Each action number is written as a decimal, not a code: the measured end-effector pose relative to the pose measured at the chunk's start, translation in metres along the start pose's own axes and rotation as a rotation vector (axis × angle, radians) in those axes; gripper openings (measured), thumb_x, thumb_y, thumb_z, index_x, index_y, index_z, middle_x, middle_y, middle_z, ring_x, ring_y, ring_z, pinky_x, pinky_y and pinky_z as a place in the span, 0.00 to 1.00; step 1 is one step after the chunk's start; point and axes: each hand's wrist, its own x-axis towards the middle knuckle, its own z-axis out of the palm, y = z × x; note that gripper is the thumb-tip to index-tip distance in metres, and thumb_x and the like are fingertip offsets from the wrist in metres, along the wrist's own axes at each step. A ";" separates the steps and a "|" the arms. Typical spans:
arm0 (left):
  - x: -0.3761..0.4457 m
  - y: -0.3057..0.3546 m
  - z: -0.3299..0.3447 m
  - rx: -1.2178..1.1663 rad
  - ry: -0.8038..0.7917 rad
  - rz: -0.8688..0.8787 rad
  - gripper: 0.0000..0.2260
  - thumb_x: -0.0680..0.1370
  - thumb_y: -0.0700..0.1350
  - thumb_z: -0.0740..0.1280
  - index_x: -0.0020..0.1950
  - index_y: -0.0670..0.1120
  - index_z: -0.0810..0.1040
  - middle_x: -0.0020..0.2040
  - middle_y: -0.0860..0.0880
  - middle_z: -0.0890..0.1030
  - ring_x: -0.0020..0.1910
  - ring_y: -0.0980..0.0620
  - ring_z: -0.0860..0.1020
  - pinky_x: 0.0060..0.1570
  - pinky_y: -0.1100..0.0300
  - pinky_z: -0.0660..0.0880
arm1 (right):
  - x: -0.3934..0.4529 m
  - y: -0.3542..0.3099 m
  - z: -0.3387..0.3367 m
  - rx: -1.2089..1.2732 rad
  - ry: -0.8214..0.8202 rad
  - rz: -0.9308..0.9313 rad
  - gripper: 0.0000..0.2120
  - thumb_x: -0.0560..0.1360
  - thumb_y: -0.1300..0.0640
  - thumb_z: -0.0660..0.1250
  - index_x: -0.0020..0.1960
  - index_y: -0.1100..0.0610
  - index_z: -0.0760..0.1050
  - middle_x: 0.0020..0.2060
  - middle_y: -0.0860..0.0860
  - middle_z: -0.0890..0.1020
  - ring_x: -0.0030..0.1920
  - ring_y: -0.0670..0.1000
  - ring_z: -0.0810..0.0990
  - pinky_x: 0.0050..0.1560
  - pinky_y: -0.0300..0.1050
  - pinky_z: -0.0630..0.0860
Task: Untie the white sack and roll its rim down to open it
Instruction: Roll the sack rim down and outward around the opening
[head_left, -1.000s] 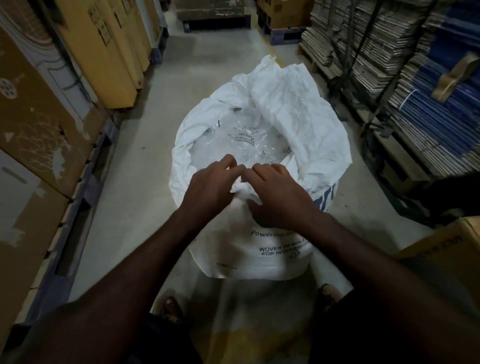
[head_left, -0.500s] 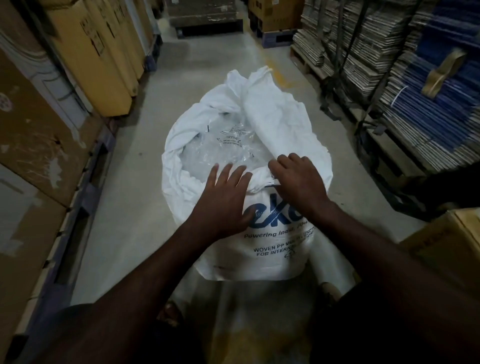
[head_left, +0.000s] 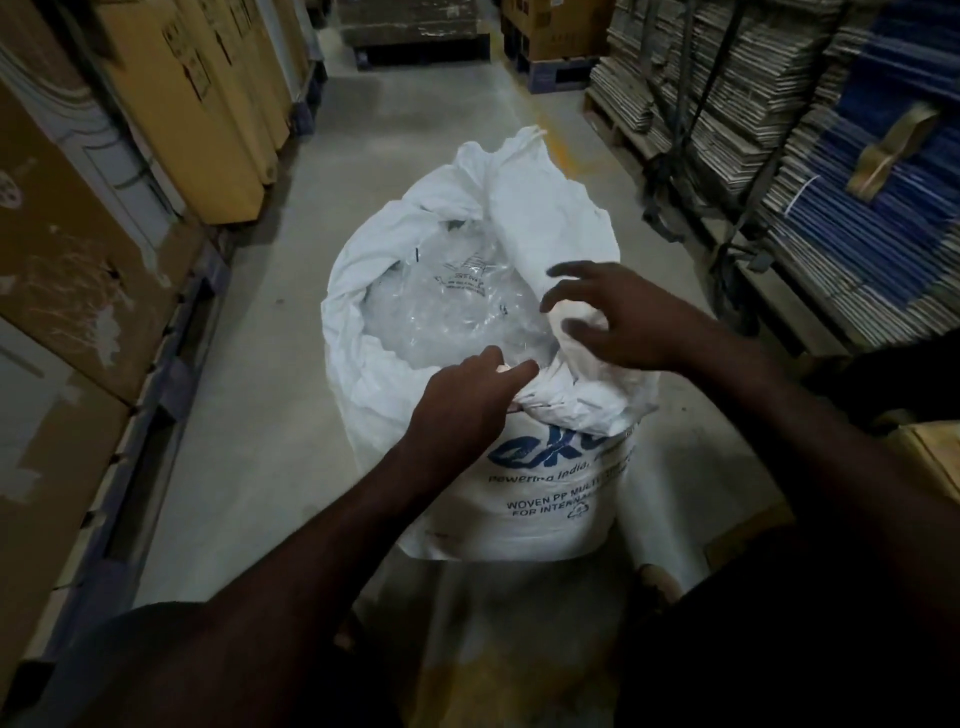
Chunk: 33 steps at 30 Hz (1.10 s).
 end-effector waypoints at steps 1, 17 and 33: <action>-0.001 0.001 0.003 -0.002 0.026 0.009 0.22 0.75 0.35 0.63 0.65 0.52 0.77 0.47 0.44 0.76 0.38 0.39 0.78 0.32 0.54 0.64 | 0.009 0.005 0.001 -0.143 0.026 0.036 0.13 0.81 0.48 0.65 0.64 0.43 0.80 0.80 0.50 0.67 0.78 0.60 0.67 0.78 0.58 0.62; 0.028 0.002 0.012 0.035 0.170 0.104 0.14 0.83 0.56 0.68 0.60 0.48 0.73 0.42 0.44 0.72 0.36 0.42 0.71 0.37 0.52 0.62 | -0.034 0.060 0.048 -0.484 0.088 0.646 0.19 0.78 0.58 0.67 0.69 0.54 0.77 0.61 0.59 0.76 0.56 0.67 0.79 0.53 0.56 0.79; -0.009 -0.054 -0.049 0.053 0.153 0.240 0.11 0.82 0.48 0.65 0.63 0.51 0.79 0.47 0.45 0.78 0.46 0.39 0.77 0.51 0.45 0.70 | -0.118 -0.113 0.039 -0.148 -0.228 0.792 0.17 0.81 0.54 0.61 0.67 0.59 0.76 0.65 0.63 0.79 0.64 0.64 0.80 0.56 0.49 0.73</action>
